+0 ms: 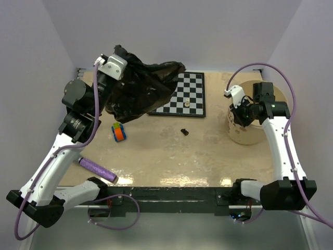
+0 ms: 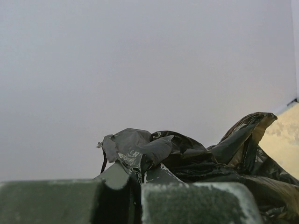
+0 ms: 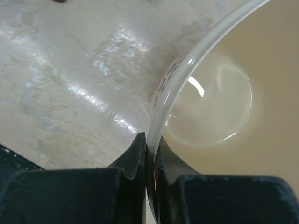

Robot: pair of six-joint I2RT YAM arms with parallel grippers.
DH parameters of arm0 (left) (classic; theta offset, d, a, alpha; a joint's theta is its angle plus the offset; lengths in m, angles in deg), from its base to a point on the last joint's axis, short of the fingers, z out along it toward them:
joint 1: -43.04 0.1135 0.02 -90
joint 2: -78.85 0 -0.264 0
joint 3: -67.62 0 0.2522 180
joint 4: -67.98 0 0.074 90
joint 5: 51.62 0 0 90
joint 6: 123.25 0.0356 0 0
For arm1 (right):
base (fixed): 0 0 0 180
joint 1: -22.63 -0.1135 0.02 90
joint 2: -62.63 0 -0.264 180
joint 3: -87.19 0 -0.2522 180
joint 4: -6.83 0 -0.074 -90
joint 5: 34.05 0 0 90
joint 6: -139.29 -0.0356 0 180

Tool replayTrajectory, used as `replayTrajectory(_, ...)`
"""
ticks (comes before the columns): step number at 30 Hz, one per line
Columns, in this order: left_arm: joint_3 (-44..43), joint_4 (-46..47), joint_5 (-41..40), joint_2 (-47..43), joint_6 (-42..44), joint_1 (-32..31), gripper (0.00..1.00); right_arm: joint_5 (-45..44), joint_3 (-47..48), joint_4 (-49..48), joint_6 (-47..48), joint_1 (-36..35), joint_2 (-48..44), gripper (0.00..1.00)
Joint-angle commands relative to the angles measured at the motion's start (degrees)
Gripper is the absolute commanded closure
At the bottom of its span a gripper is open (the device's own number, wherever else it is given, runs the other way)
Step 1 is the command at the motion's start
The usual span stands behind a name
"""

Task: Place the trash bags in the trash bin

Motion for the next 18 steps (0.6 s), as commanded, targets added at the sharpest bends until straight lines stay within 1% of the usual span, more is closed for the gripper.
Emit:
replayTrajectory(1,-5.3,4.3,-1.6,2.0,1.7,0.8,1.00,7.8,1.9,3.5,3.7,-6.9,-5.8,1.00)
replayTrajectory(4,-7.3,6.0,-2.1,3.1,3.4,1.2,1.00,12.3,1.7,3.5,-0.1,-16.0,-7.1,1.00)
replayTrajectory(6,-8.6,6.8,-2.2,3.9,4.9,1.2,1.00,17.2,1.7,3.3,-2.3,-19.9,-6.3,1.00)
replayTrajectory(8,-9.7,7.9,-2.7,4.7,6.1,1.3,1.00,17.4,2.2,3.1,-1.5,-23.5,-5.6,1.00)
replayTrajectory(15,-14.9,10.4,-3.5,7.8,7.3,1.4,1.00,19.9,5.5,3.1,-0.5,-28.2,0.3,1.00)
replayTrajectory(18,-17.0,10.8,-3.2,8.7,8.2,1.4,1.00,21.5,8.5,1.0,-2.8,-30.6,1.6,1.00)
